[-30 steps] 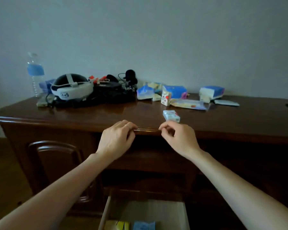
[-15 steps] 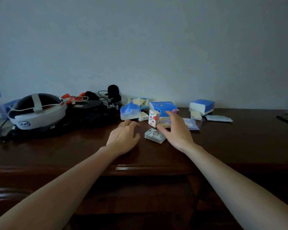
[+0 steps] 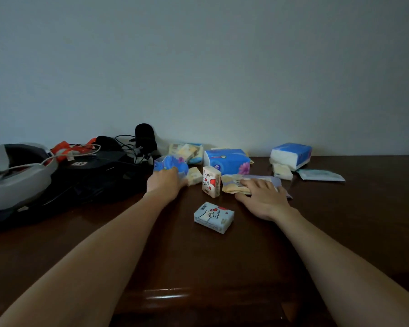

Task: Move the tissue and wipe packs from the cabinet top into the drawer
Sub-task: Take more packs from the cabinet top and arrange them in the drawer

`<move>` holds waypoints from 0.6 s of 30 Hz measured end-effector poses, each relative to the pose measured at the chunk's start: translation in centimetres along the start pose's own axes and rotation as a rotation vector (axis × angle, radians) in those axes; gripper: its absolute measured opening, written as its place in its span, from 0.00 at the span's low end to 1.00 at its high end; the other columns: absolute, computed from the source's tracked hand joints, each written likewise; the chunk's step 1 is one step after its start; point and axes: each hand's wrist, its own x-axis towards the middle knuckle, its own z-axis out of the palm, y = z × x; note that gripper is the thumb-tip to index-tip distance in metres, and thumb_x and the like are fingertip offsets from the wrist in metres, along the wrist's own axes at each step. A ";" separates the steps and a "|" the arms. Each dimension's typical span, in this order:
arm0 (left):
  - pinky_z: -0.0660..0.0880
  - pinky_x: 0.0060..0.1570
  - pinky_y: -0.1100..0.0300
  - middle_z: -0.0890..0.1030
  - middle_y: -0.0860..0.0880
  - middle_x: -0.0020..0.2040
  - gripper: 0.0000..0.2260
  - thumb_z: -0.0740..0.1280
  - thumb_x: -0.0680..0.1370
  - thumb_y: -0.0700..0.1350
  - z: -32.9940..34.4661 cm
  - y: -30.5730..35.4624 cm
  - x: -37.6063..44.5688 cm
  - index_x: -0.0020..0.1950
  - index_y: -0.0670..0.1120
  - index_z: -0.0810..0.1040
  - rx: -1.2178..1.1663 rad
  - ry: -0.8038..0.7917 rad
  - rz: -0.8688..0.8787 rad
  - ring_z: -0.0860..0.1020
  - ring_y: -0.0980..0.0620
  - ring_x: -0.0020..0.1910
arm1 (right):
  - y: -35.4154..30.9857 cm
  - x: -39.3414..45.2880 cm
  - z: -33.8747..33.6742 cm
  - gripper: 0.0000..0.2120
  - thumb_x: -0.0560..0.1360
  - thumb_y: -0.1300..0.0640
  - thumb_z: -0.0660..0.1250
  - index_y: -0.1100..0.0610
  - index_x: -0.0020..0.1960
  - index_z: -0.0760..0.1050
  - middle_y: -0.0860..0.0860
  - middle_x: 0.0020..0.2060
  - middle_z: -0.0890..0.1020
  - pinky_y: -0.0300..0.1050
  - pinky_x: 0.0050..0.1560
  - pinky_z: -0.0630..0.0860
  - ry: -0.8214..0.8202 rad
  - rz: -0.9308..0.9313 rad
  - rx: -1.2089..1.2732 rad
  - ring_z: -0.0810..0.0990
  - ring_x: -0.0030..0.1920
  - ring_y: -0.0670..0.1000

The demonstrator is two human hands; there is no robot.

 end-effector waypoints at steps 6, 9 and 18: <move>0.67 0.38 0.53 0.83 0.42 0.46 0.12 0.63 0.82 0.51 -3.1 -1.0 -5.8 0.49 0.43 0.78 -0.217 0.354 0.025 0.79 0.41 0.46 | -3.0 -3.5 -2.0 0.22 0.84 0.40 0.53 0.47 0.74 0.68 0.54 0.71 0.72 0.65 0.67 0.67 0.096 0.088 -0.149 0.67 0.72 0.59; 0.64 0.36 0.55 0.81 0.46 0.43 0.09 0.64 0.82 0.49 -5.5 -1.1 -11.8 0.45 0.45 0.75 -0.348 0.561 0.094 0.77 0.45 0.43 | -4.2 -7.4 -2.2 0.19 0.84 0.44 0.58 0.48 0.72 0.71 0.56 0.67 0.76 0.62 0.65 0.69 0.205 0.183 -0.258 0.72 0.68 0.60; 0.75 0.38 0.58 0.79 0.49 0.61 0.08 0.66 0.81 0.47 -2.8 0.5 -33.3 0.55 0.43 0.76 -0.534 0.779 0.192 0.77 0.51 0.59 | -6.0 -23.5 -1.2 0.20 0.85 0.45 0.52 0.56 0.56 0.77 0.54 0.49 0.83 0.52 0.44 0.72 0.927 0.171 0.424 0.79 0.50 0.58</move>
